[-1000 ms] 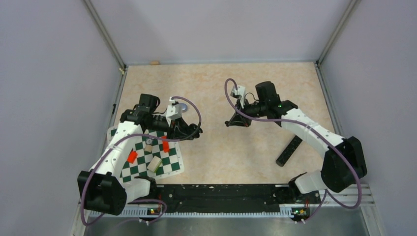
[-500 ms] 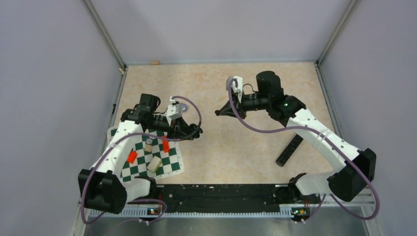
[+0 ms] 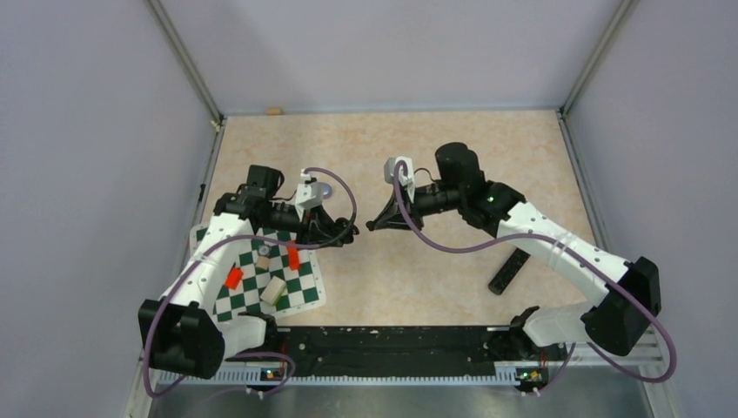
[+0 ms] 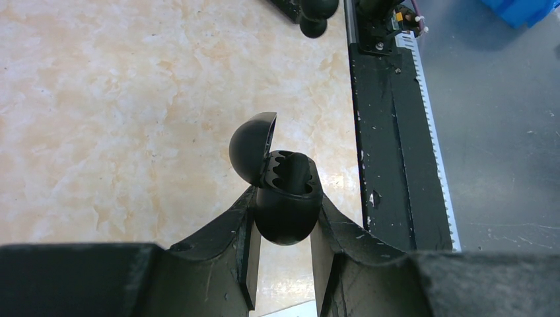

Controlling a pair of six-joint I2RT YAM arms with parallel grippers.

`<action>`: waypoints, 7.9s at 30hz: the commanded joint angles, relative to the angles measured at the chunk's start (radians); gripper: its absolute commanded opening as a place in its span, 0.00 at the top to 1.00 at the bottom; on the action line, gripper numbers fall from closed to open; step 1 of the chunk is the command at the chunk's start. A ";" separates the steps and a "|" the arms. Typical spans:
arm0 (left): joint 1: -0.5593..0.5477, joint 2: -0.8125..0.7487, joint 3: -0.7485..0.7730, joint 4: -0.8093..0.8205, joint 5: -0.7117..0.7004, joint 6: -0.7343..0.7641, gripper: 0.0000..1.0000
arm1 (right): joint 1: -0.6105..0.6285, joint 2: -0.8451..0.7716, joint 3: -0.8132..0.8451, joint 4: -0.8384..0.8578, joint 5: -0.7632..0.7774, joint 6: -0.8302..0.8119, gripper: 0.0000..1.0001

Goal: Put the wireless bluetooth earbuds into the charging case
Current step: Insert the right earbud at the center of the board, then close the charging case with the earbuds inside, then place the charging case with the earbuds at the center of the board.

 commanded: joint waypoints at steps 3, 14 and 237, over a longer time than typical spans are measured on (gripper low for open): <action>0.008 -0.001 0.005 0.033 0.026 -0.016 1.00 | 0.059 -0.017 -0.009 0.072 -0.002 0.019 1.00; 0.015 -0.012 -0.001 0.030 0.024 -0.013 1.00 | 0.136 0.035 0.021 0.070 0.191 0.001 1.00; -0.366 1.042 0.697 0.630 -0.605 -1.412 0.01 | -0.227 -0.525 -0.681 1.002 1.197 -0.256 0.01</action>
